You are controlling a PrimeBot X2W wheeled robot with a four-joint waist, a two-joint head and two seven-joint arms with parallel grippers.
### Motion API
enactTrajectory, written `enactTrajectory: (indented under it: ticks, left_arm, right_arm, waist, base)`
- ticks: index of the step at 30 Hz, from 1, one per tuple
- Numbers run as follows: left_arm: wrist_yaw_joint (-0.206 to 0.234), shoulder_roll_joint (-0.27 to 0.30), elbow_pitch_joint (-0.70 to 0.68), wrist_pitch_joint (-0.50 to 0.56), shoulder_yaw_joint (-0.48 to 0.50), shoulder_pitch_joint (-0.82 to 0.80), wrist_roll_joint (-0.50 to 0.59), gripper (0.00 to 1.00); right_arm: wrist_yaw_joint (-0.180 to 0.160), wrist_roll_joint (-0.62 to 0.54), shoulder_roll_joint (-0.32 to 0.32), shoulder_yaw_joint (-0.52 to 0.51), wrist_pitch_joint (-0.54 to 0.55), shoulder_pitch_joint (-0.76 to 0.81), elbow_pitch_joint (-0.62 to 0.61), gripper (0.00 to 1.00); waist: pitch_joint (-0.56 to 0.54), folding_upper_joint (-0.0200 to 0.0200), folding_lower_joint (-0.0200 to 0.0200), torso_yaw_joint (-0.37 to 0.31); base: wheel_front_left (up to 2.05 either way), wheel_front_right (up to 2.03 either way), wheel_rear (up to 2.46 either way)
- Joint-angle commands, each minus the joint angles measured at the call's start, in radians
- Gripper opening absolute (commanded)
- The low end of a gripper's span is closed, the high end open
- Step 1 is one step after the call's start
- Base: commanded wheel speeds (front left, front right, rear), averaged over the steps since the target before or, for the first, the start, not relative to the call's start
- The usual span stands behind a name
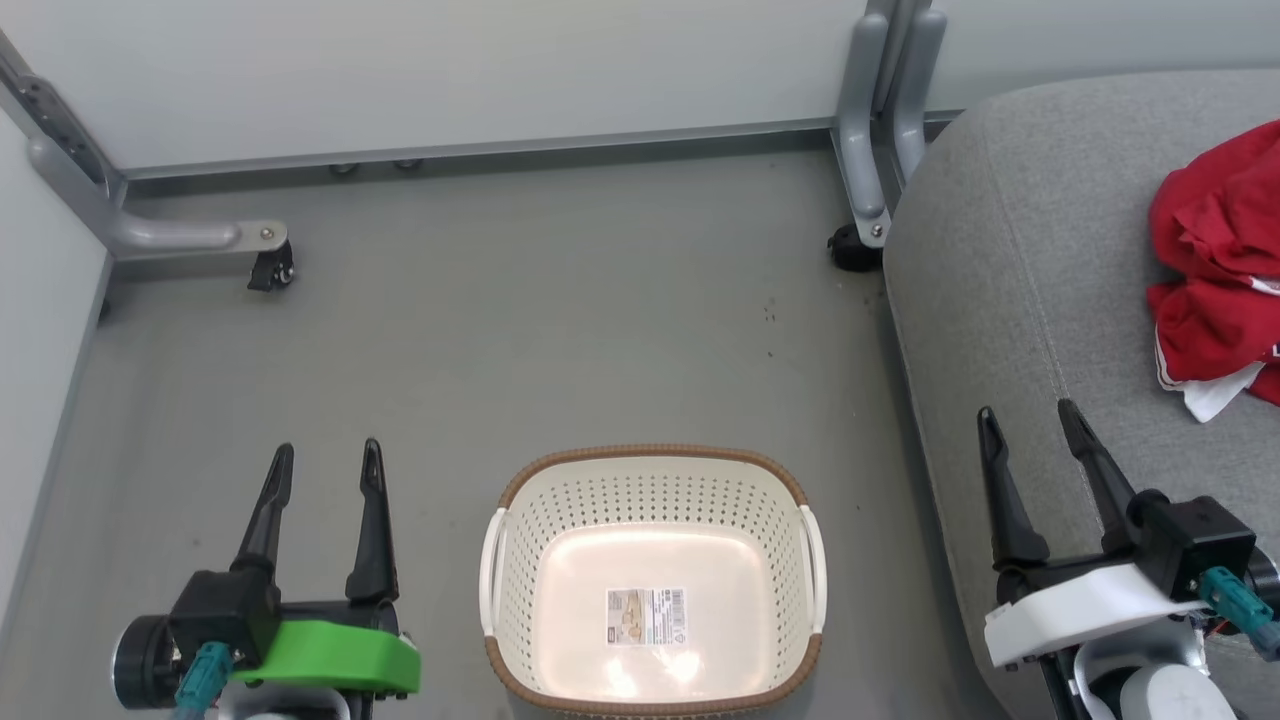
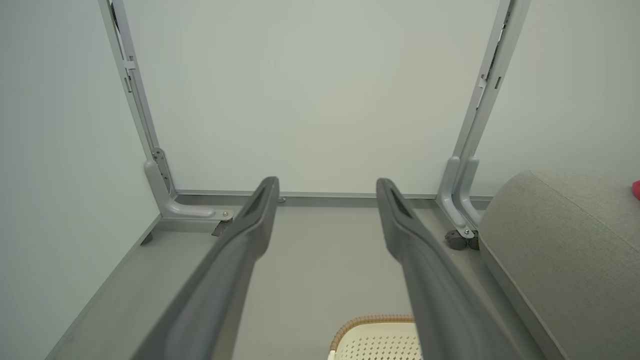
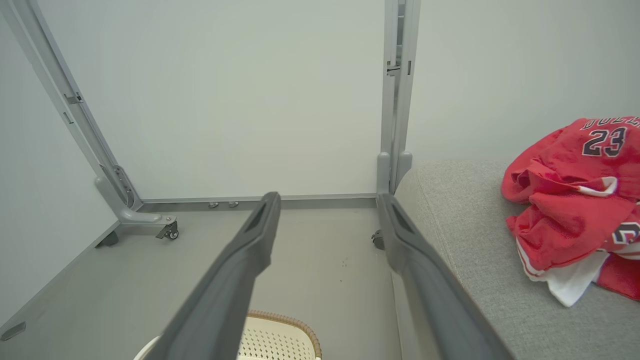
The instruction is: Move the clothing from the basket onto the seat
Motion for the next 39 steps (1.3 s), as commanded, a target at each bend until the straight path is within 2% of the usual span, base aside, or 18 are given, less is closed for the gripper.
enactTrajectory:
  ticks: [1, 12, 39]
  left_arm:
    - [-0.007, -0.006, 0.011, 0.000, 0.010, 0.030, 0.009, 1.00]
    - [-0.054, -0.043, 0.058, 0.000, 0.054, 0.089, 0.059, 1.00]
    - [-0.107, -0.086, 0.118, 0.000, 0.108, 0.098, 0.118, 1.00]
  right_arm:
    - [0.000, -0.002, 0.001, 0.005, 0.007, 0.029, -0.004, 1.00]
    - [0.000, 0.000, 0.006, 0.020, 0.027, 0.099, -0.020, 1.00]
    - [0.000, 0.011, 0.008, 0.024, 0.050, 0.121, -0.033, 1.00]
  waist:
    - [-0.039, 0.0000, 0.0001, 0.002]
    - [-0.084, 0.0000, 0.0001, 0.000]
    - [-0.110, 0.0000, 0.0001, 0.001]
  base:
    - [0.00, 0.00, 0.00]
    - [0.00, 0.00, 0.00]
    - [0.00, 0.00, 0.00]
